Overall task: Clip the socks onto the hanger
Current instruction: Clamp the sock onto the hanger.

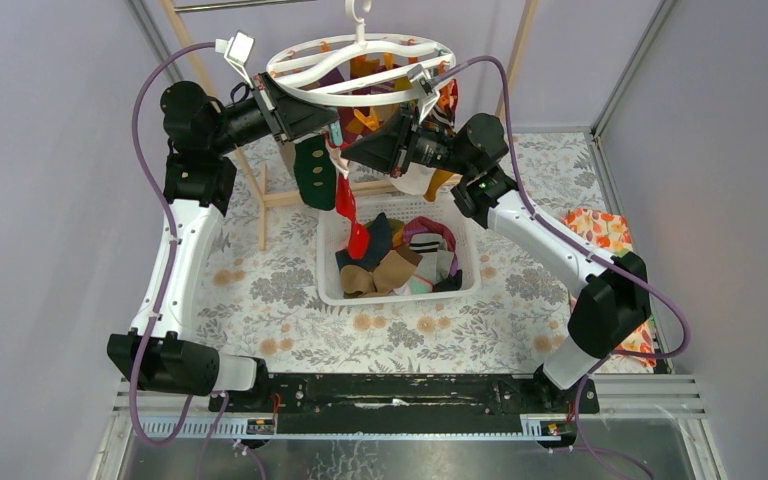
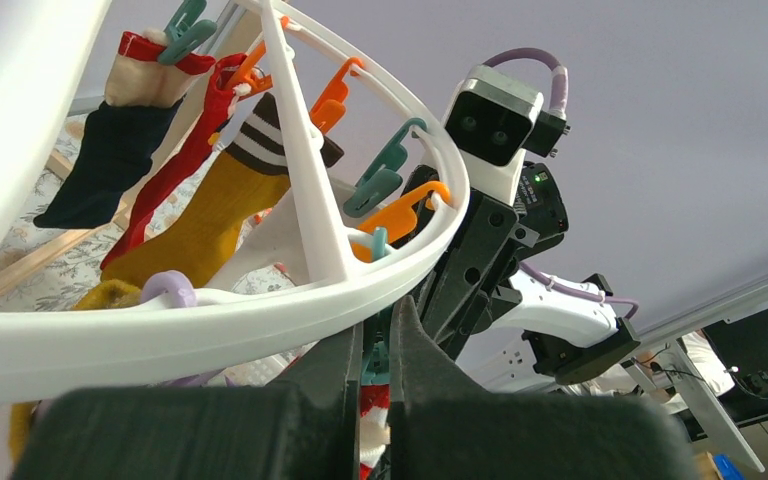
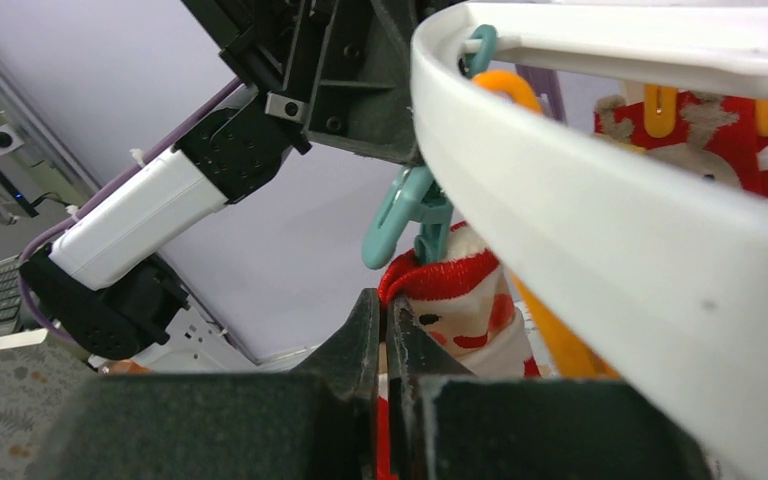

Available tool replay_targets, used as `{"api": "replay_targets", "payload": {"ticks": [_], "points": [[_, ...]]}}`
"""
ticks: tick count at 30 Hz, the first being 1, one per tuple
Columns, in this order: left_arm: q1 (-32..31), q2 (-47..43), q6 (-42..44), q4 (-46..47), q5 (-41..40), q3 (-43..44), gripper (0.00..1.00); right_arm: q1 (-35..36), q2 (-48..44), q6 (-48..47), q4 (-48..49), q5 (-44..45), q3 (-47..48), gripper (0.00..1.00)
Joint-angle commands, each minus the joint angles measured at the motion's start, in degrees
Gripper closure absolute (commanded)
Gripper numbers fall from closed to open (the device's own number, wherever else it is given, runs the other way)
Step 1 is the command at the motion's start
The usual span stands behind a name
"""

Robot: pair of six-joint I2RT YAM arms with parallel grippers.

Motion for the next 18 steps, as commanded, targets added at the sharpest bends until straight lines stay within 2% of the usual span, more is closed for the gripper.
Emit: {"api": "replay_targets", "payload": {"ticks": [1,18], "points": [[-0.4,-0.7,-0.3,2.6,6.4,0.1,1.00,-0.7,-1.9,2.6,6.1,-2.9,1.9,1.00],[-0.4,-0.8,-3.2,6.2,7.8,-0.9,1.00,-1.0,-3.0,1.1,2.9,6.0,1.3,1.00]]}}
